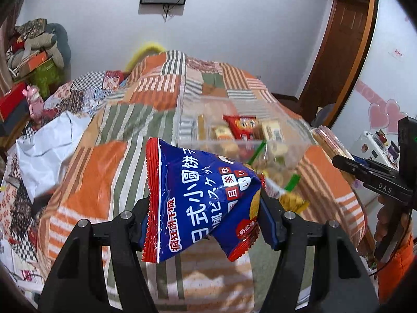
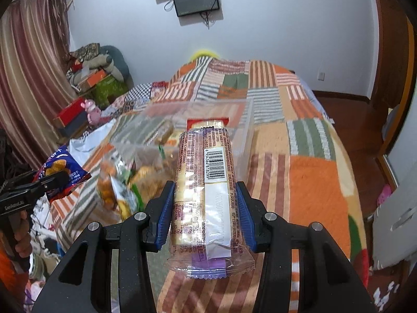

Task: Organize snacks
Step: 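Lower the biscuit roll into the clear box with the right gripper while the left drops the blue bag in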

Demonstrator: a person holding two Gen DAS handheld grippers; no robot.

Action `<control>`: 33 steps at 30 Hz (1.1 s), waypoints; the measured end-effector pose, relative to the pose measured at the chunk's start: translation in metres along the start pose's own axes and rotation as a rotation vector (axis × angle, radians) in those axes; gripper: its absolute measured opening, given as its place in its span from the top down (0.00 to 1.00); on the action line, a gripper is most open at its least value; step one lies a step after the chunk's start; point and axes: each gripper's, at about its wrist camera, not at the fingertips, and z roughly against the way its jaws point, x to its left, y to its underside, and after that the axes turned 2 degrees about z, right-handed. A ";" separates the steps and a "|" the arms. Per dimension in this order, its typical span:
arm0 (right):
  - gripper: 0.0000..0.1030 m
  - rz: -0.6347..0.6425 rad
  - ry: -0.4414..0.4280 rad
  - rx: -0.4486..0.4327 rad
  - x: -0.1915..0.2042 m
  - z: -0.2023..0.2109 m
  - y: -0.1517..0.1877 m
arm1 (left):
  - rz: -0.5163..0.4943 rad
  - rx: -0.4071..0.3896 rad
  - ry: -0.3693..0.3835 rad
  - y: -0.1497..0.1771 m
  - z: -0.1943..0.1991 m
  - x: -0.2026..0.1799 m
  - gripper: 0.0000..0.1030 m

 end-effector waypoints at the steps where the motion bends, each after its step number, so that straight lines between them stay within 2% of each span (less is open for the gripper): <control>1: 0.59 0.000 0.003 -0.009 0.000 0.000 -0.003 | -0.003 -0.007 0.001 -0.004 -0.001 -0.001 0.37; 9: 0.59 0.008 0.007 -0.059 0.000 -0.004 -0.027 | -0.038 -0.050 0.008 -0.036 -0.015 -0.007 0.37; 18: 0.59 0.025 -0.017 -0.082 0.010 -0.025 -0.048 | -0.055 -0.043 0.021 -0.058 -0.048 -0.009 0.37; 33: 0.59 0.049 -0.060 -0.016 0.022 -0.085 -0.069 | -0.046 0.023 0.026 -0.083 -0.119 -0.007 0.37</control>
